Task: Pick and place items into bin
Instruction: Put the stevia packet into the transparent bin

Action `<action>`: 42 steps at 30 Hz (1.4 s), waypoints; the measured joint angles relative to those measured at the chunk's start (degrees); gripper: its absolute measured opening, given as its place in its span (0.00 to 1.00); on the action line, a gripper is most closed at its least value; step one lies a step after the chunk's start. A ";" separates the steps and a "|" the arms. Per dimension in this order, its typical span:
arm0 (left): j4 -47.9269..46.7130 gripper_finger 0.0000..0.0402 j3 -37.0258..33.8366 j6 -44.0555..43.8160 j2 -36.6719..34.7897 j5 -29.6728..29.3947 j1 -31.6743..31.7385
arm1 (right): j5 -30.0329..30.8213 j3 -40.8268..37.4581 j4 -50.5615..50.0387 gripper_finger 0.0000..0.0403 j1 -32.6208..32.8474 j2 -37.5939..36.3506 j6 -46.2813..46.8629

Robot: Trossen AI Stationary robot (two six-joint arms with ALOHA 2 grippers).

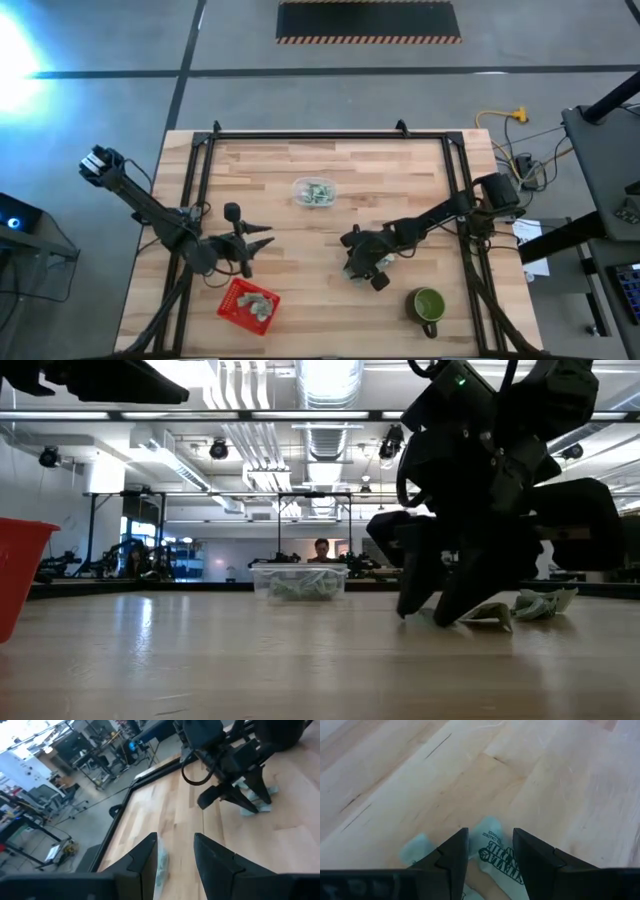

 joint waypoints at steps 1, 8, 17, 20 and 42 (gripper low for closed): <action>0.08 0.28 0.00 -0.02 -0.04 0.24 0.00 | 0.51 0.11 -0.70 0.35 0.00 -0.24 0.00; 0.20 0.28 0.00 0.00 1.45 0.51 -0.04 | 2.04 0.15 -1.30 0.19 -0.02 -0.65 -2.85; 0.22 0.28 0.52 0.20 1.99 0.49 -0.04 | 6.62 1.59 -1.70 0.02 -0.21 -0.89 -5.87; 0.14 0.28 0.52 0.20 1.99 0.49 -0.04 | 8.08 2.78 -2.27 0.02 -0.91 -1.89 -7.32; -0.02 0.28 0.48 0.44 1.99 0.41 0.02 | 8.82 11.67 0.30 0.02 -23.20 -4.56 -9.71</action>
